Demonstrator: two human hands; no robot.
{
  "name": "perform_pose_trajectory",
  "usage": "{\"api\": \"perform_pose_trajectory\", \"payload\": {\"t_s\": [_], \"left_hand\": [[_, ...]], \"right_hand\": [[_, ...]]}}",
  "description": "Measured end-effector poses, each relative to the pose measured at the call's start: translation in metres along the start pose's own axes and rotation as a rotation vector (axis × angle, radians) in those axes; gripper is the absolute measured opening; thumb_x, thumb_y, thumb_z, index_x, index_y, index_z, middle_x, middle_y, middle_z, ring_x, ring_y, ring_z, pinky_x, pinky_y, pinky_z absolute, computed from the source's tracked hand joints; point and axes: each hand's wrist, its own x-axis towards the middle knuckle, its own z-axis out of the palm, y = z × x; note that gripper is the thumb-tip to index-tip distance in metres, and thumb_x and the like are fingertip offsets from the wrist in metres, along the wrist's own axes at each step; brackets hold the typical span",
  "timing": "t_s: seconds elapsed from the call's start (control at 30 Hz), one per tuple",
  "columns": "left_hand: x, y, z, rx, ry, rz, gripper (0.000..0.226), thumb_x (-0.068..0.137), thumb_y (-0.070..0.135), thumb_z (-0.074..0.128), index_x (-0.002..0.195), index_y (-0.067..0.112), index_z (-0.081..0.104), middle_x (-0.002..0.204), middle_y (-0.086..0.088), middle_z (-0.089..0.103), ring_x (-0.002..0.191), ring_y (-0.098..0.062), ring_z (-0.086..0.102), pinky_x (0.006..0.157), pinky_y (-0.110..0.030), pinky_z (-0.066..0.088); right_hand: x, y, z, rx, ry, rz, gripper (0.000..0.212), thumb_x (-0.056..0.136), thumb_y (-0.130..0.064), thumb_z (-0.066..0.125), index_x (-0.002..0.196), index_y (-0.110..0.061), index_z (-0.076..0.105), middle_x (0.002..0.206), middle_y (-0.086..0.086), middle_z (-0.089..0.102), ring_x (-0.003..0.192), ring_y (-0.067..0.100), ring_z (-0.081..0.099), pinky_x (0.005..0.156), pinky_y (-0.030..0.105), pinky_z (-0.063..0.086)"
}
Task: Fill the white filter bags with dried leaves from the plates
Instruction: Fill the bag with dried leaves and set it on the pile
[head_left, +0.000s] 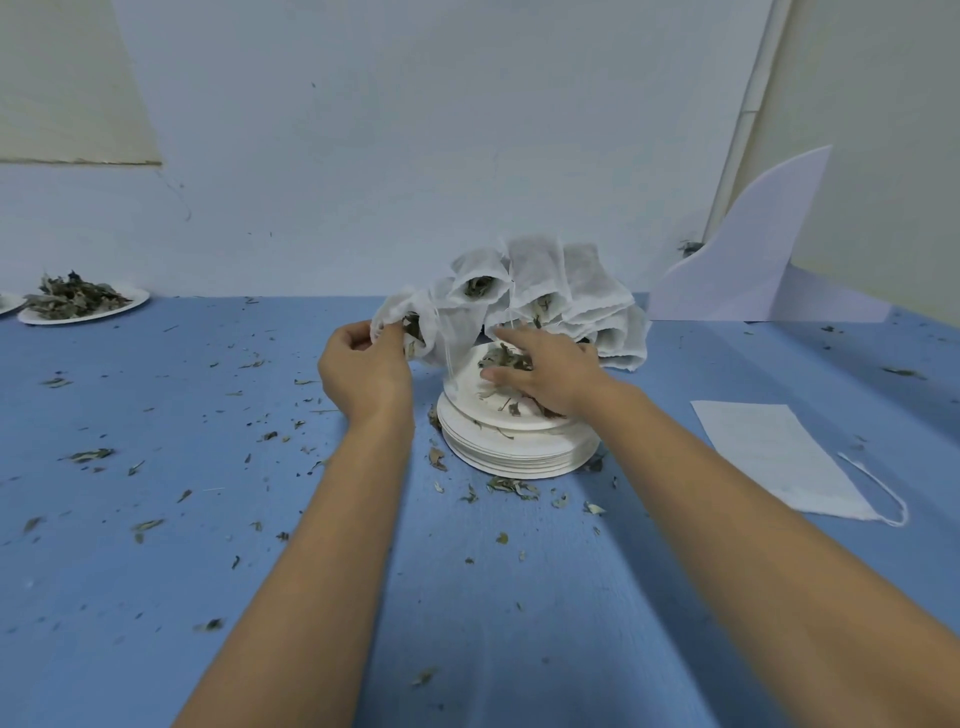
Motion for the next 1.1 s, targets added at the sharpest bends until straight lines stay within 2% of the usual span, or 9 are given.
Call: {"api": "perform_pose_trajectory", "payload": {"t_s": [0.1, 0.3, 0.43, 0.5, 0.6, 0.7, 0.8, 0.93, 1.1], "left_hand": [[0.001, -0.001, 0.000, -0.015, 0.033, 0.017, 0.012, 0.086, 0.021, 0.068, 0.088, 0.014, 0.058, 0.074, 0.007, 0.057, 0.071, -0.012, 0.058, 0.070, -0.027, 0.051], [0.004, -0.003, -0.002, -0.093, 0.194, 0.066, 0.011, 0.089, 0.019, 0.063, 0.090, 0.015, 0.053, 0.075, 0.011, 0.052, 0.063, -0.001, 0.050, 0.051, -0.006, 0.042], [0.005, -0.007, -0.001, -0.069, 0.166, -0.014, 0.010, 0.088, 0.016, 0.064, 0.091, 0.015, 0.054, 0.079, 0.009, 0.054, 0.067, -0.004, 0.052, 0.058, -0.012, 0.045], [0.006, -0.008, -0.001, -0.055, 0.150, -0.042, 0.009, 0.087, 0.014, 0.063, 0.093, 0.014, 0.056, 0.079, 0.008, 0.054, 0.069, -0.007, 0.053, 0.058, -0.014, 0.045], [0.007, -0.008, -0.001, -0.030, 0.136, -0.058, 0.010, 0.087, 0.013, 0.062, 0.096, 0.012, 0.059, 0.083, 0.006, 0.057, 0.070, -0.007, 0.054, 0.058, -0.014, 0.044], [0.006, -0.009, -0.001, -0.020, 0.129, -0.066, 0.009, 0.087, 0.014, 0.063, 0.096, 0.014, 0.060, 0.092, 0.001, 0.061, 0.078, -0.012, 0.057, 0.062, -0.018, 0.046], [0.005, -0.011, 0.000, -0.002, 0.100, -0.070, 0.008, 0.087, 0.014, 0.063, 0.094, 0.015, 0.060, 0.096, -0.001, 0.064, 0.081, -0.013, 0.058, 0.062, -0.017, 0.045], [0.004, -0.011, 0.000, 0.000, 0.079, -0.078, 0.009, 0.086, 0.014, 0.063, 0.095, 0.013, 0.060, 0.099, -0.004, 0.065, 0.082, -0.014, 0.059, 0.069, -0.022, 0.046], [0.002, -0.013, 0.001, 0.016, 0.052, -0.080, 0.013, 0.087, 0.014, 0.063, 0.099, 0.010, 0.063, 0.101, -0.006, 0.066, 0.082, -0.015, 0.059, 0.070, -0.023, 0.046]], "right_hand": [[0.001, 0.003, -0.001, 0.032, 0.093, 0.082, 0.063, 0.090, -0.065, 0.037, 0.143, -0.031, 0.036, 0.148, -0.002, 0.040, 0.137, 0.026, 0.033, 0.108, 0.051, 0.024], [-0.001, 0.008, -0.001, 0.242, 0.004, 0.145, 0.065, 0.097, -0.057, 0.024, 0.141, -0.011, 0.039, 0.133, 0.011, 0.054, 0.124, 0.030, 0.047, 0.106, 0.046, 0.034], [-0.013, 0.010, 0.004, 0.200, 0.023, 0.113, 0.046, 0.099, -0.053, 0.027, 0.098, -0.015, 0.052, 0.090, -0.001, 0.055, 0.095, 0.026, 0.050, 0.088, 0.038, 0.038], [-0.017, 0.012, 0.006, 0.163, 0.017, 0.115, 0.054, 0.098, -0.055, 0.027, 0.118, -0.013, 0.054, 0.116, 0.003, 0.059, 0.111, 0.025, 0.051, 0.099, 0.045, 0.036], [-0.025, 0.013, -0.005, 0.242, 0.054, 0.011, 0.061, 0.091, -0.061, 0.042, 0.140, -0.025, 0.041, 0.145, -0.001, 0.043, 0.135, 0.020, 0.035, 0.111, 0.046, 0.026], [-0.034, 0.015, -0.025, 0.374, -0.297, -0.130, 0.086, 0.076, -0.055, 0.070, 0.146, -0.047, 0.021, 0.157, -0.015, 0.015, 0.142, 0.007, 0.016, 0.108, 0.028, 0.017], [-0.032, 0.018, -0.032, 0.328, -0.494, -0.143, 0.093, 0.071, -0.048, 0.078, 0.143, -0.055, 0.019, 0.157, -0.022, -0.001, 0.144, 0.006, 0.005, 0.117, 0.034, 0.010], [-0.023, 0.016, -0.027, 0.236, -0.454, -0.174, 0.075, 0.081, -0.044, 0.071, 0.143, -0.048, 0.030, 0.157, -0.020, 0.010, 0.144, 0.009, 0.014, 0.114, 0.027, 0.013], [-0.023, 0.011, -0.018, 0.170, -0.221, -0.175, 0.050, 0.084, -0.042, 0.068, 0.131, -0.039, 0.054, 0.141, -0.009, 0.050, 0.127, 0.012, 0.045, 0.093, 0.021, 0.034]]}}
